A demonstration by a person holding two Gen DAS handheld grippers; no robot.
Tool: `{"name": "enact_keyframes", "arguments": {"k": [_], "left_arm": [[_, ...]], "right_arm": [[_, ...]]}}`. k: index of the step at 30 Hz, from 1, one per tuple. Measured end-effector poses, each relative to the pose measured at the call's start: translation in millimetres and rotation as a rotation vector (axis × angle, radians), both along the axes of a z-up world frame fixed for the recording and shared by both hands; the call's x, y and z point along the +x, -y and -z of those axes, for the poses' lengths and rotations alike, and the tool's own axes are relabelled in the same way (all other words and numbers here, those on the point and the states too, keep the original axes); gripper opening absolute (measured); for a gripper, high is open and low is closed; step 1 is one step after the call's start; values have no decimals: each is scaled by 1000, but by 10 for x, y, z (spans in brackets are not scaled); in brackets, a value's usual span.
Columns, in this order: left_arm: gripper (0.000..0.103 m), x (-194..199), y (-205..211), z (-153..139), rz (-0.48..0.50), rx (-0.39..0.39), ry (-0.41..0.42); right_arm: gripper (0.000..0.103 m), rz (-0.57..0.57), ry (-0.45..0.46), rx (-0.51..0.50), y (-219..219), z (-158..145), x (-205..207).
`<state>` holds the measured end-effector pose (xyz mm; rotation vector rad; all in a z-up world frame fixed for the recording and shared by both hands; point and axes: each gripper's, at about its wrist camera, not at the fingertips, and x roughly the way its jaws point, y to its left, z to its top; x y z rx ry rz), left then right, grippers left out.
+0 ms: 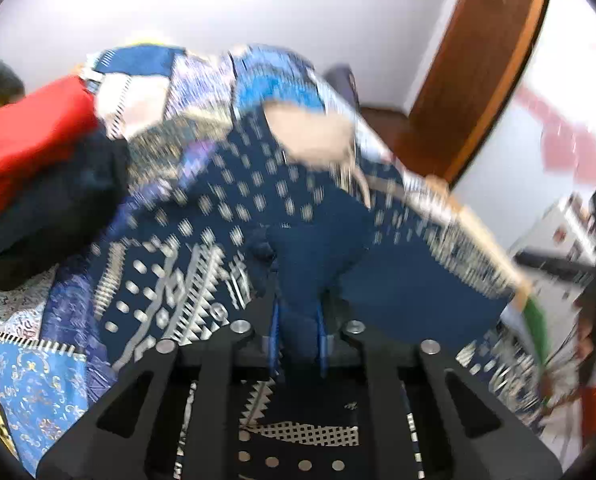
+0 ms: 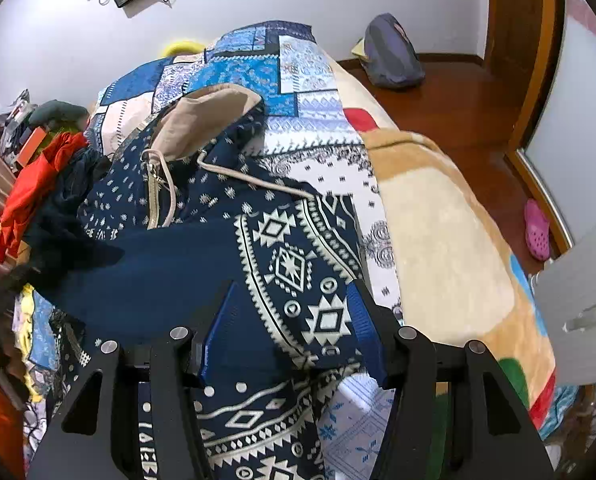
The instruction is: Fold large clothes
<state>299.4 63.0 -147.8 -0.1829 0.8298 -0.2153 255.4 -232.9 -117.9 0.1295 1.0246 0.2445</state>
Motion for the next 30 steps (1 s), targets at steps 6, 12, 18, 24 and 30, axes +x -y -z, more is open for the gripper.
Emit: {"name": "enact_keyframes", "arguments": {"k": [6, 12, 18, 24, 30], "left_arm": [[12, -247, -254, -381, -71, -48, 143], [13, -304, -440, -53, -140, 53, 38], [18, -425, -607, 487, -207, 138, -100], [36, -658, -789, 758, -306, 105, -149], [38, -711, -960, 614, -325, 84, -170]], "right_arm": [[52, -30, -24, -21, -170, 139, 61], [52, -55, -57, -109, -372, 397, 33], [54, -104, -29, -272, -584, 466, -46], [55, -106, -10, -343, -664, 460, -72], [55, -82, -14, -286, -658, 316, 15]]}}
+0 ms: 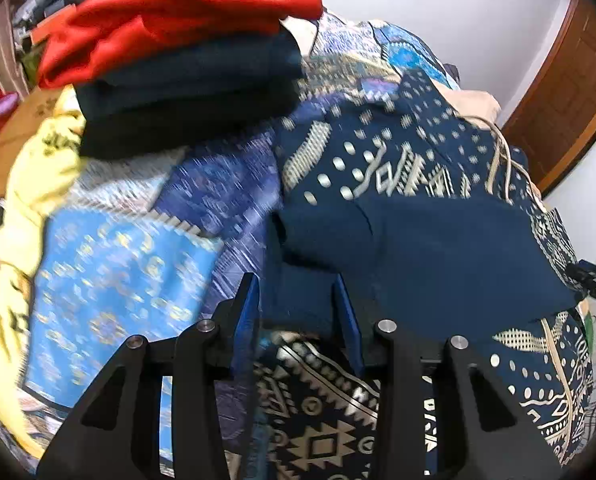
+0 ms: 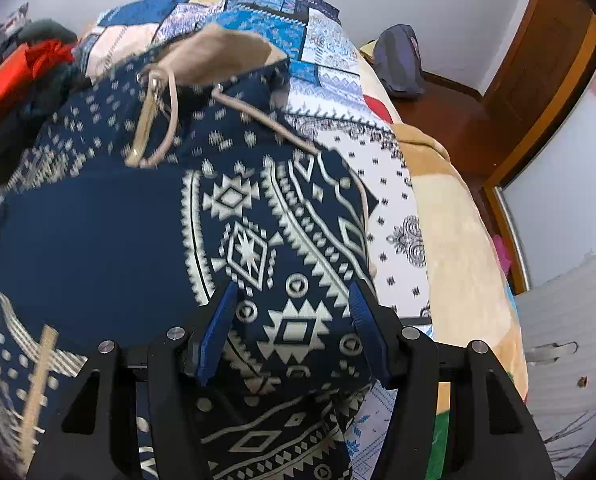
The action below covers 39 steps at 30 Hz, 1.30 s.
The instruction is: Fold large clothes
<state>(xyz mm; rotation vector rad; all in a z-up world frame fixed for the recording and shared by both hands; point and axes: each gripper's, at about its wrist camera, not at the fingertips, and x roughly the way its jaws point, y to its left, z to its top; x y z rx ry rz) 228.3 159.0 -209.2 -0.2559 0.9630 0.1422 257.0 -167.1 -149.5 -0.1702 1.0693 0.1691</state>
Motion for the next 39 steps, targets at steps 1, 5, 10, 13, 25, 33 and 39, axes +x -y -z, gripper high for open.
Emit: {"name": "enact_keyframes", "arguments": {"k": [1, 5, 10, 13, 25, 33, 39], "left_arm": [[38, 6, -12, -72, -1, 21, 13], [39, 95, -19, -364, 29, 45, 72], [41, 395, 112, -690, 107, 95, 120], [41, 666, 256, -857, 163, 97, 160], [41, 1997, 642, -801, 257, 17, 113], [41, 2704, 691, -185, 251, -170, -62], [41, 2912, 650, -4, 175, -202, -33]], "right_arm": [[55, 4, 9, 15, 19, -72, 29], [55, 14, 59, 60, 52, -314, 141], [55, 31, 110, 138, 79, -613, 382], [55, 36, 136, 195, 59, -743, 549], [55, 159, 25, 428, -69, -455, 1595], [55, 249, -152, 457, -178, 264, 2238], [55, 197, -181, 432, -397, 477, 2388]]}}
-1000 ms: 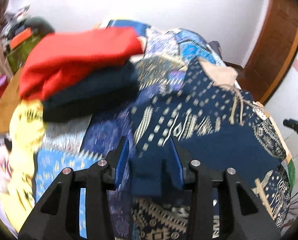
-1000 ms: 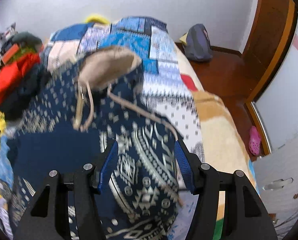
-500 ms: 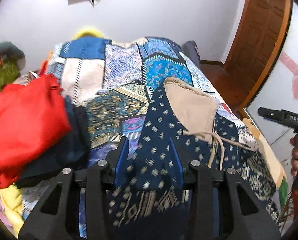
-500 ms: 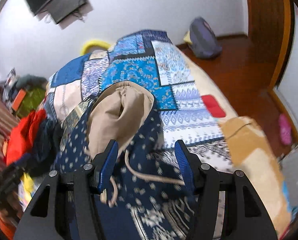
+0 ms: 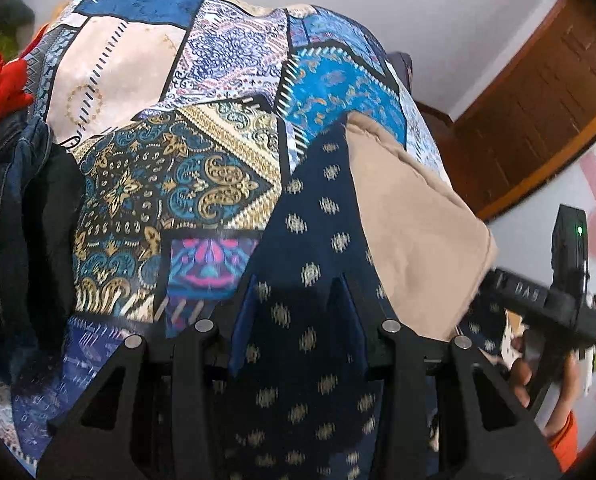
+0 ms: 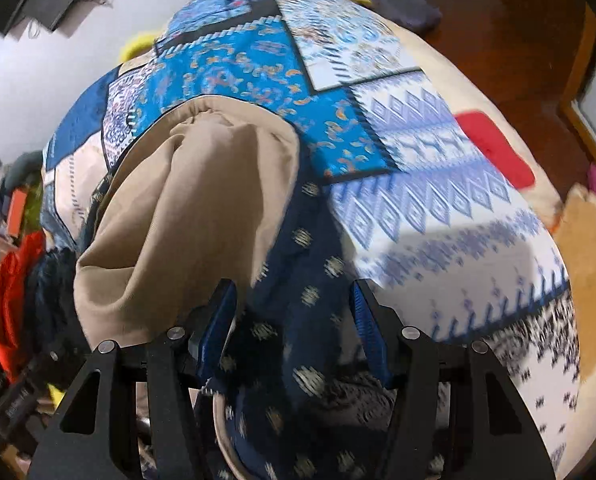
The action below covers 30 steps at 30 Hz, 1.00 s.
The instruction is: Fold large clothes
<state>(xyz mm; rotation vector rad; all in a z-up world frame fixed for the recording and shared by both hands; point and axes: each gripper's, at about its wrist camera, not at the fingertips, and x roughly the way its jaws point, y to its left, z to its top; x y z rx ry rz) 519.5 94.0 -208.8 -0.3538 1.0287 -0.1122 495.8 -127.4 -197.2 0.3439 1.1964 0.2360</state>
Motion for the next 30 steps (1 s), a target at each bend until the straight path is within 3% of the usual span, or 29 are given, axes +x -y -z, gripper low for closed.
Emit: {"name": "enact_keyframes", "arguments": {"k": [2, 3, 4, 6, 8, 11, 19, 25, 30], "left_arm": [[41, -3, 19, 3, 3, -2, 16], [40, -12, 35, 2, 13, 0, 21], [36, -6, 43, 4, 24, 2, 26], [11, -2, 73, 13, 65, 0, 27], [4, -33, 67, -1, 68, -3, 27], [2, -100, 44, -69, 77, -26, 30], [1, -686, -16, -712, 108, -63, 145], [1, -1357, 29, -967, 169, -22, 175], [1, -1879, 105, -867, 204, 26, 152]], "right_arm": [[47, -52, 35, -56, -118, -6, -16], [31, -78, 50, -82, -168, -14, -26], [23, -93, 65, -105, -204, -24, -55], [10, -92, 96, -106, -232, -78, -121], [10, -101, 130, -68, -225, -200, -183], [9, -133, 191, -60, -236, -461, -325], [9, -250, 333, -52, -149, -1068, -946], [9, -338, 363, -59, -49, -1180, -1551], [9, -375, 339, -102, -13, -1018, -1929]]}}
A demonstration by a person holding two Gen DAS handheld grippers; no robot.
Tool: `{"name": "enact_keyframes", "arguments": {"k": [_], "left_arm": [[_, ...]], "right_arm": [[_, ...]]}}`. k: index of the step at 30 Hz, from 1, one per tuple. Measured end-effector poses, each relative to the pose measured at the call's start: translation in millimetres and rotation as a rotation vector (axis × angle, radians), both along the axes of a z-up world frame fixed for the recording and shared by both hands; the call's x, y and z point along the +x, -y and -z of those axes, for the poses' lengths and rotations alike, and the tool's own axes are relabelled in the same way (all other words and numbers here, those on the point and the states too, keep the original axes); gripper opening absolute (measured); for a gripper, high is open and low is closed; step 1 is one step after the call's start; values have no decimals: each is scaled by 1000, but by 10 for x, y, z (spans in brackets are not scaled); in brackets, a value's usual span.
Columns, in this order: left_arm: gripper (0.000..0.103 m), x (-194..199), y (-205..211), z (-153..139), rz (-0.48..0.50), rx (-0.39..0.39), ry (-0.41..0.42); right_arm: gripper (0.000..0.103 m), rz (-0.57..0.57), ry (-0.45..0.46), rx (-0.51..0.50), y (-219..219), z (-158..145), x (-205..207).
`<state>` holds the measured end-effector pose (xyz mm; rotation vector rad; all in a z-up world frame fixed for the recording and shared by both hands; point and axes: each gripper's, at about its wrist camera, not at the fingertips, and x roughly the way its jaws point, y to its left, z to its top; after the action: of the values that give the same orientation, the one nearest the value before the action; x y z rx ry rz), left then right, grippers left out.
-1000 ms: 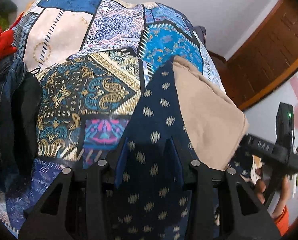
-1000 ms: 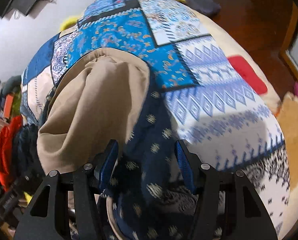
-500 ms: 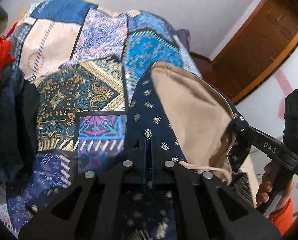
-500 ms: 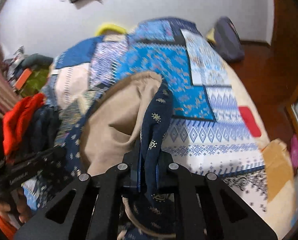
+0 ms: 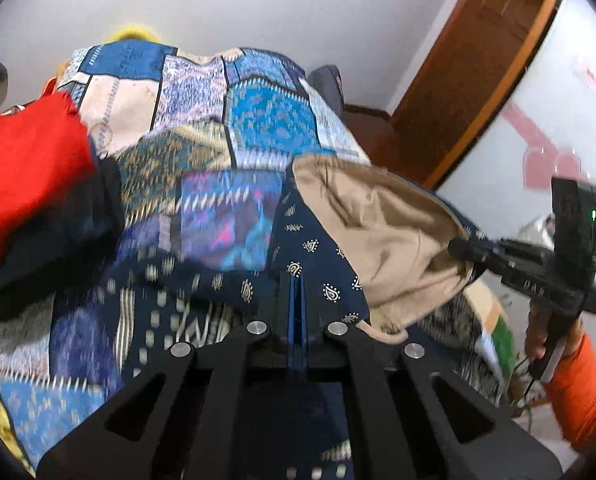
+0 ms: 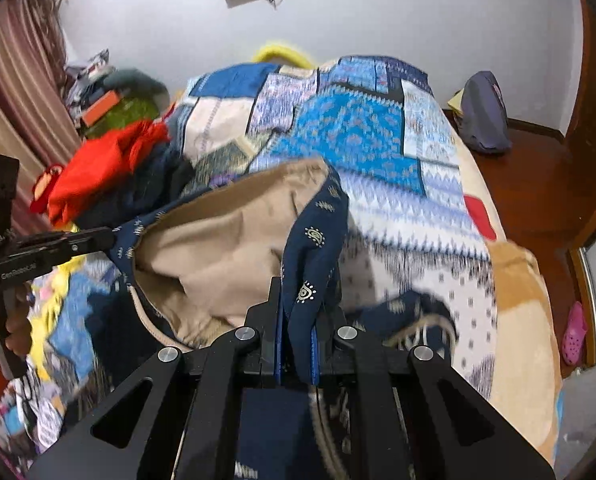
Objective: Fold large clothes
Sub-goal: 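Fold the hood with the right gripper down over the hoodie body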
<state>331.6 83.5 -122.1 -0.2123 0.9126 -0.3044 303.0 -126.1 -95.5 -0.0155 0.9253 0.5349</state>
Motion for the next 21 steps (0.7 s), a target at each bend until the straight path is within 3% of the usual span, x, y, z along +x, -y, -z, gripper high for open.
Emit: {"name": "enact_keyframes", "arguments": {"k": [4, 9, 13, 17, 19, 20, 21], "left_arm": [[1, -332, 106, 284, 20, 55, -46], [1, -445, 192, 673, -17, 123, -103], [1, -453, 170, 725, -21, 125, -103], [2, -471, 177, 576, -10, 185, -62], [9, -460, 185, 480, -9, 228, -41], [22, -445, 183, 431, -13, 242, -29], [42, -426, 177, 384, -24, 249, -16]], "right_arm": [[9, 6, -25, -10, 90, 207, -167], [10, 87, -71, -81, 257, 560, -103], [13, 123, -155, -37, 397, 742, -17], [16, 126, -154, -43, 397, 647, -34], [18, 116, -134, -68, 347, 544, -39], [20, 112, -127, -80, 328, 510, -73], [28, 113, -123, -97, 295, 462, -55]]}}
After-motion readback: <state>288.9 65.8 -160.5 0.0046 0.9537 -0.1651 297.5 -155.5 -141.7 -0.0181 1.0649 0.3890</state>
